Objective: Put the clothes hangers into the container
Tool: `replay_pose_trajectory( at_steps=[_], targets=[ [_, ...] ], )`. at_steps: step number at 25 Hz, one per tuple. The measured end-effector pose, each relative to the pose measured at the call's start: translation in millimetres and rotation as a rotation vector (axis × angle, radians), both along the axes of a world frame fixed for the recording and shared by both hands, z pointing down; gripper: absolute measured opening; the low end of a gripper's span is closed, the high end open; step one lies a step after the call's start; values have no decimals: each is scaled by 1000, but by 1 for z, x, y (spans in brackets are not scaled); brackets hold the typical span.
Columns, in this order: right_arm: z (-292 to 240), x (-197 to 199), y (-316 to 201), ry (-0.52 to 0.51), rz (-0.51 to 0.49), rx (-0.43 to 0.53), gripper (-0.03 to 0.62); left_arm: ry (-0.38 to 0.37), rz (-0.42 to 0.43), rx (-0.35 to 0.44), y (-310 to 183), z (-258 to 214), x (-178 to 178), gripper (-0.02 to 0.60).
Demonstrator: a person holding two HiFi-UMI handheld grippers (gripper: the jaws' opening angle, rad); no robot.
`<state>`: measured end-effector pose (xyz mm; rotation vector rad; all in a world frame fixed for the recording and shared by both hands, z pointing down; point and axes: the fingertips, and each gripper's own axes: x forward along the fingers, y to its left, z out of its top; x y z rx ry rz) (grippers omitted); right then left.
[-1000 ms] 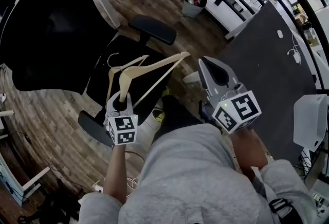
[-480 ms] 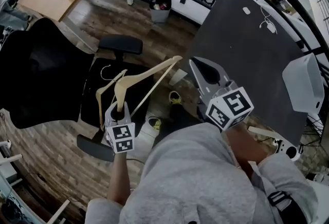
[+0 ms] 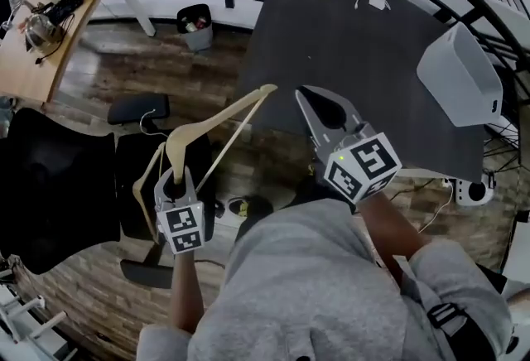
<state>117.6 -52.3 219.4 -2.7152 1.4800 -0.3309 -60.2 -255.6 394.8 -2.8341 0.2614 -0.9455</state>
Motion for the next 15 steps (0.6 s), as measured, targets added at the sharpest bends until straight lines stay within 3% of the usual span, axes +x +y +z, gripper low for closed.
replay_pose_trajectory(
  at_steps=[6, 15],
  targets=[
    [2, 39, 93, 30, 118, -6, -3, 35, 125, 12, 63, -16, 75, 52],
    [1, 95, 259, 48, 304, 5, -3, 70, 308, 39, 198, -40, 183, 52]
  ],
)
